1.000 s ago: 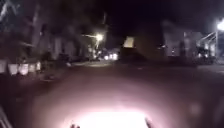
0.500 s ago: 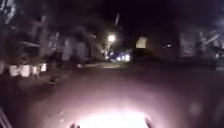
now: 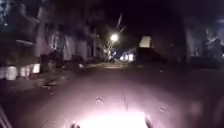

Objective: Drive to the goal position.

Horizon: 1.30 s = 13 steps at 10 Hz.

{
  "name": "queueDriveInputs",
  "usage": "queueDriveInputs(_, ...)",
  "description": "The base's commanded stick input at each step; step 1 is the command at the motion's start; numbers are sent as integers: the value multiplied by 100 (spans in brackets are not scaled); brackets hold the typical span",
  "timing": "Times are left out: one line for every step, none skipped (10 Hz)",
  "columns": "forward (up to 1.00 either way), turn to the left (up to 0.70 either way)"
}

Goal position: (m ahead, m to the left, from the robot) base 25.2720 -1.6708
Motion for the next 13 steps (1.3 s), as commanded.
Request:
queueDriveInputs(100,0)
queueDriveInputs(100,0)
queueDriveInputs(100,0)
queueDriveInputs(100,-2)
queueDriveInputs(100,-11)
queueDriveInputs(100,-19)
queueDriveInputs(100,-27)
queueDriveInputs(100,-27)
queueDriveInputs(100,-27)
queueDriveInputs(100,-22)
queueDriveInputs(100,-6)
queueDriveInputs(100,0)
queueDriveInputs(100,0)
